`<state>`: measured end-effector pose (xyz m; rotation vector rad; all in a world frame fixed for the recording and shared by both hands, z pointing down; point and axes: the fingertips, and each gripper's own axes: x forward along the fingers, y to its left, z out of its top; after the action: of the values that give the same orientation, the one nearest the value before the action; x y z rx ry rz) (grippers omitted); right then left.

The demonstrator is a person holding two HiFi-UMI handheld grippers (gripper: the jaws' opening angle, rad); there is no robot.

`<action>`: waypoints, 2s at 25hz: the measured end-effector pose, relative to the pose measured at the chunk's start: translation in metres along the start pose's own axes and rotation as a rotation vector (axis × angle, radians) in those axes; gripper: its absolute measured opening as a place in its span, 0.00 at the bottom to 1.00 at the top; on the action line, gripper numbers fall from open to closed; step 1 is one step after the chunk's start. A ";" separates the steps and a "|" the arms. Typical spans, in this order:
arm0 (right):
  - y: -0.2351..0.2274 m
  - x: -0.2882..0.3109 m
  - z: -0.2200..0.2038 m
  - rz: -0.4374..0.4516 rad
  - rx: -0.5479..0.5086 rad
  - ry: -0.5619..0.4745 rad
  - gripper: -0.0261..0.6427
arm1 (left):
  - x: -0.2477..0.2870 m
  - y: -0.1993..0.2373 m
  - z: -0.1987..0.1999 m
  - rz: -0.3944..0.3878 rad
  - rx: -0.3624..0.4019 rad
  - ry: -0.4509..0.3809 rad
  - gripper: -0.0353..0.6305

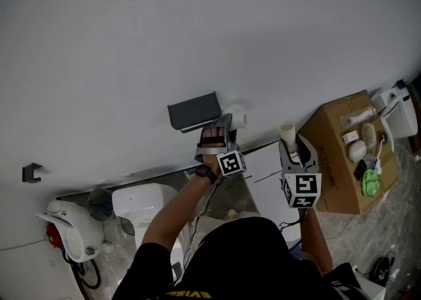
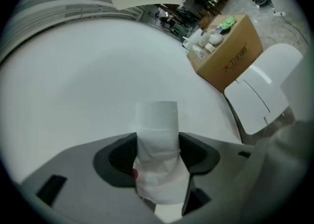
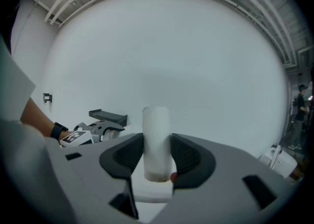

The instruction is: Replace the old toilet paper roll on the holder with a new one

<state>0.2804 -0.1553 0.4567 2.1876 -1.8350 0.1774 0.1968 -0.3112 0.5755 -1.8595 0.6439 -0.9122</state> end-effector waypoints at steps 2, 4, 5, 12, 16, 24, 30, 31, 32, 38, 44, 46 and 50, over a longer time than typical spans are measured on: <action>0.000 0.000 -0.001 0.002 -0.001 0.001 0.31 | 0.000 0.002 -0.002 0.013 0.025 0.011 0.45; 0.000 0.000 -0.002 0.003 -0.005 0.001 0.31 | 0.001 0.003 -0.004 0.017 0.032 0.018 0.45; 0.000 0.000 -0.002 0.004 -0.007 0.001 0.31 | 0.001 0.002 -0.005 0.016 0.036 0.020 0.45; 0.009 0.003 -0.001 0.019 -0.006 0.001 0.31 | 0.000 -0.010 -0.012 -0.034 0.053 0.032 0.45; 0.010 0.002 -0.002 0.023 -0.008 0.002 0.31 | 0.003 -0.014 -0.022 -0.051 0.022 0.059 0.45; 0.012 0.002 -0.004 0.021 -0.015 0.002 0.31 | 0.004 -0.016 -0.037 -0.036 0.018 0.065 0.44; 0.014 0.003 -0.005 0.030 -0.018 0.005 0.31 | 0.003 -0.017 -0.039 -0.033 0.024 0.062 0.44; 0.014 0.004 -0.005 0.031 -0.017 0.005 0.31 | 0.003 -0.018 -0.040 -0.034 0.027 0.063 0.44; 0.013 0.003 -0.004 0.030 -0.015 0.005 0.31 | 0.003 -0.017 -0.040 -0.034 0.029 0.061 0.44; 0.014 0.003 -0.008 0.032 -0.020 0.012 0.31 | -0.002 -0.018 -0.045 -0.039 0.028 0.064 0.44; 0.019 0.005 -0.009 0.044 -0.018 0.012 0.31 | -0.001 -0.010 -0.053 0.028 0.016 0.065 0.44; 0.022 0.006 -0.009 0.051 -0.018 0.013 0.31 | -0.003 -0.009 -0.058 0.026 0.027 0.081 0.44; 0.025 0.007 -0.010 0.058 -0.018 0.013 0.31 | -0.010 -0.010 -0.061 -0.012 0.025 0.085 0.44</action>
<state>0.2580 -0.1630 0.4718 2.1184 -1.8866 0.1855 0.1420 -0.3304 0.5987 -1.8120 0.6715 -1.0074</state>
